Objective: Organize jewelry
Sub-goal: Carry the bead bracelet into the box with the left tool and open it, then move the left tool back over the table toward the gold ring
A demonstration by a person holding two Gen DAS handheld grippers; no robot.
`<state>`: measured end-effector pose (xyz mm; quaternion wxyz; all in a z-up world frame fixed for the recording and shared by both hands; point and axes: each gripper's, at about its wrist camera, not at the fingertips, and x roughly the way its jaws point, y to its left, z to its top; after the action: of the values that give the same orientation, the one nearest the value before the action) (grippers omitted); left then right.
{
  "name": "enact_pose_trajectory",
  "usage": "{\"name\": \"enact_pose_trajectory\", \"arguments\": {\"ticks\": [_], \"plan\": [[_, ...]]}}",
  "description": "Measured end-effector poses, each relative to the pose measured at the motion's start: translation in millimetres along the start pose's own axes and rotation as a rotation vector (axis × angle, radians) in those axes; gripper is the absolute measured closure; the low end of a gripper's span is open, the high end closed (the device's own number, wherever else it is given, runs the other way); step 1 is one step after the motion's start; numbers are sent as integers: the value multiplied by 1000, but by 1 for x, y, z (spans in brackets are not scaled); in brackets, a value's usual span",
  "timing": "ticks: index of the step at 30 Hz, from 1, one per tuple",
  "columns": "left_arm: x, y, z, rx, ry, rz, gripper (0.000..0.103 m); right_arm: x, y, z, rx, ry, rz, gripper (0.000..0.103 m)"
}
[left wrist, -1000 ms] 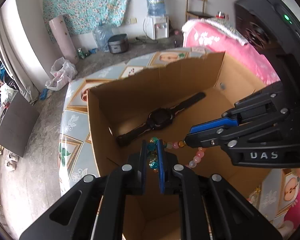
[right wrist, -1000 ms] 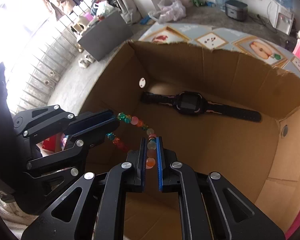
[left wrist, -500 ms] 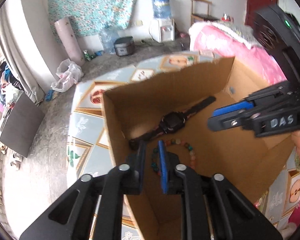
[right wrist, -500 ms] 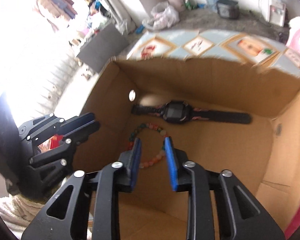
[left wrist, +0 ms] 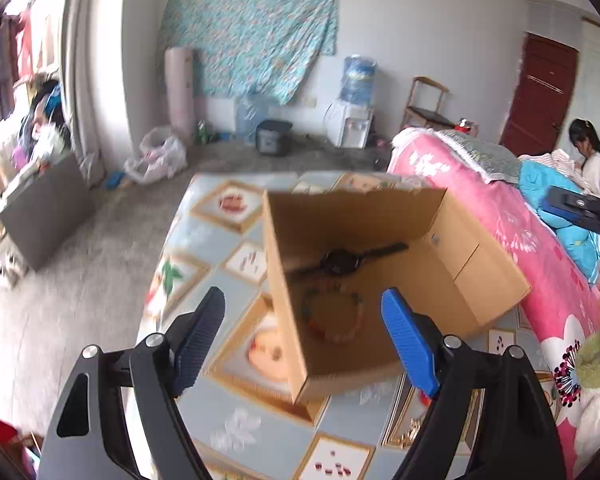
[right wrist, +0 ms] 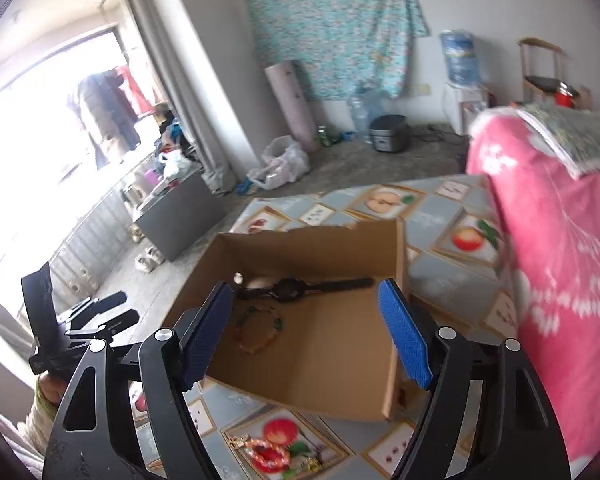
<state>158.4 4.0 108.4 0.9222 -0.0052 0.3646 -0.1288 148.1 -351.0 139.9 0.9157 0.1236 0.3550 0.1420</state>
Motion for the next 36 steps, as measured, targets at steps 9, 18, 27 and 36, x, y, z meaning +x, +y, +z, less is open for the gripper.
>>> {"name": "enact_pose_trajectory", "arguments": {"ticks": [9,18,27,36], "plan": [[-14,0,-74,-135,50,-40,20,-25,-24,-96,182,53,-128,28],[41,-46,-162,39,341,141,18,15,-2,-187,38,298,-397,24],[48,-41,-174,-7,311,161,4,39,-16,-209,-37,344,-523,14],[45,-41,-178,14,262,146,4,45,-27,-210,-14,357,-496,8]]}}
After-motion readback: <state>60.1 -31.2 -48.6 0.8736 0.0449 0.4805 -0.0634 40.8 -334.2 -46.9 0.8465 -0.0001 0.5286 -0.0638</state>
